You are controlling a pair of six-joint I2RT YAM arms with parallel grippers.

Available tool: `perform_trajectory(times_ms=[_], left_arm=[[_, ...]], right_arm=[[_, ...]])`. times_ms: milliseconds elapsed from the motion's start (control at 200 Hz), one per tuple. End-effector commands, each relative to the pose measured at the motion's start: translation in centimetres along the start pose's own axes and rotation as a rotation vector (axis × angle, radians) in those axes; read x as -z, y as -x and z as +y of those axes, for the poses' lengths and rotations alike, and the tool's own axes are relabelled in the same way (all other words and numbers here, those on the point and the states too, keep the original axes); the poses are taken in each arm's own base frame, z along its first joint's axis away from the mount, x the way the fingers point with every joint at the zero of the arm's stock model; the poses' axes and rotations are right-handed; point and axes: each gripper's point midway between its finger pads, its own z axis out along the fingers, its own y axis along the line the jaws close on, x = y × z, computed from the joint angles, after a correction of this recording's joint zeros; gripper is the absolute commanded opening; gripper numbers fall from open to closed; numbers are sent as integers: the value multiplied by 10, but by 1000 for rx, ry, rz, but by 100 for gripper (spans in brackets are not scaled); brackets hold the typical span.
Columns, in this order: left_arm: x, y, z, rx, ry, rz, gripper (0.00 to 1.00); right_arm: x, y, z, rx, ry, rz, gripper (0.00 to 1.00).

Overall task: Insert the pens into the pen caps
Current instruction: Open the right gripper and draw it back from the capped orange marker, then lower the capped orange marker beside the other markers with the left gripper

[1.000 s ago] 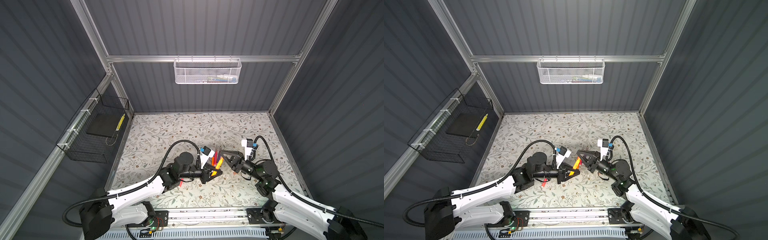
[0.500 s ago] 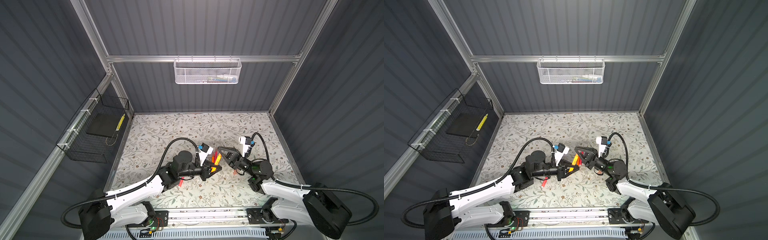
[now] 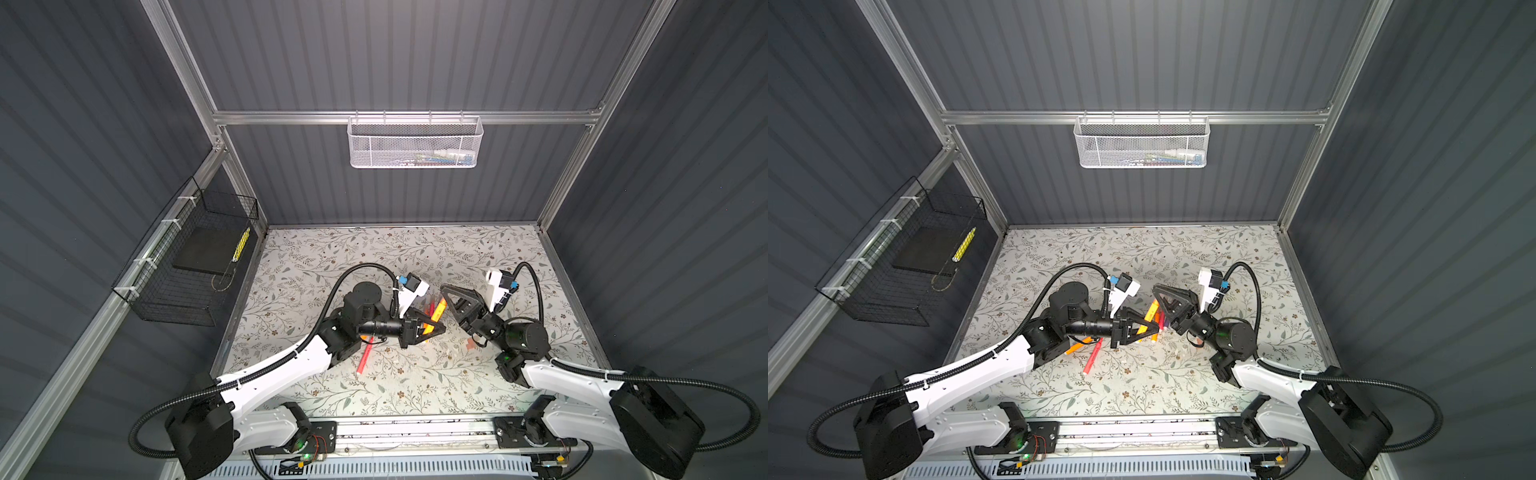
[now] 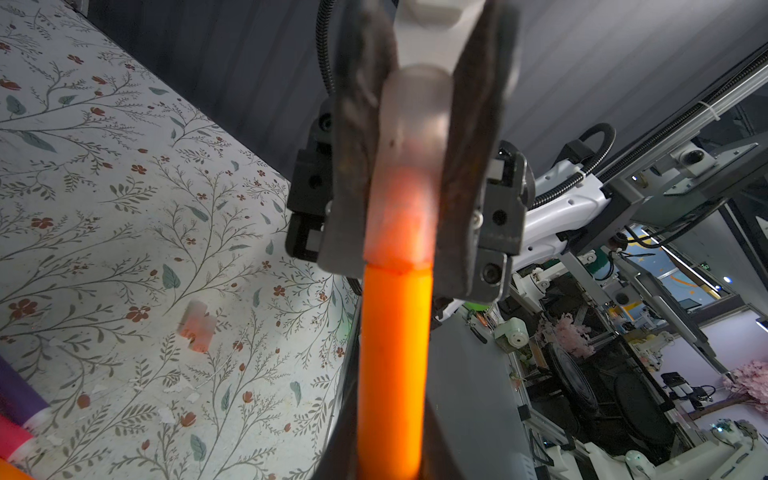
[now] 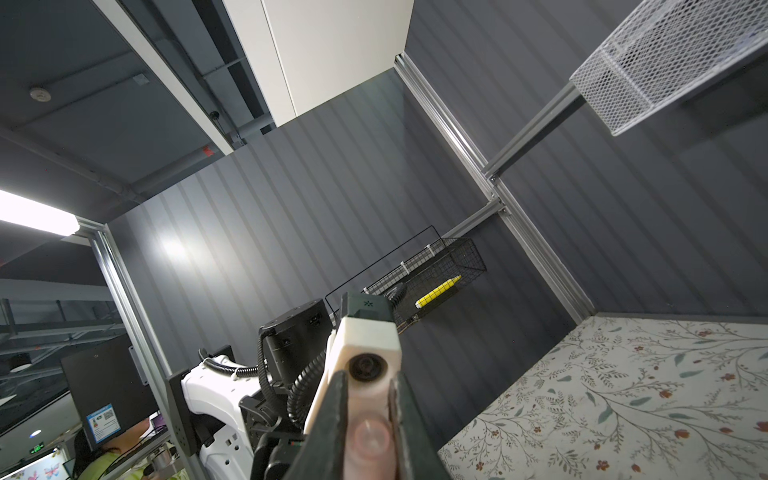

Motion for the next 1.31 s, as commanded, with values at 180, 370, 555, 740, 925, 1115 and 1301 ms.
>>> perform_trajectory(times_ms=[180,370,555,740,925,1115,1301], left_arm=[[73,171,0,-201,350,-593,0],[65,177,2,-224,343,-584,0],[62,161,9,-219,338,-545,0],[58,100,67,-129,487,-419,0],[58,12,149,36,699,-250,0],[47,-49,199,171,823,-84,0],[28,-80,228,224,936,44,0]], right_arm=[[21,-118,38,-74,61,412,0],[15,-122,72,-106,228,422,0],[-7,-119,45,-65,91,451,10],[5,-59,-6,64,-346,317,61],[52,-28,-21,120,-572,243,85],[102,-23,-54,132,-813,195,95],[131,-15,-70,146,-953,157,98]])
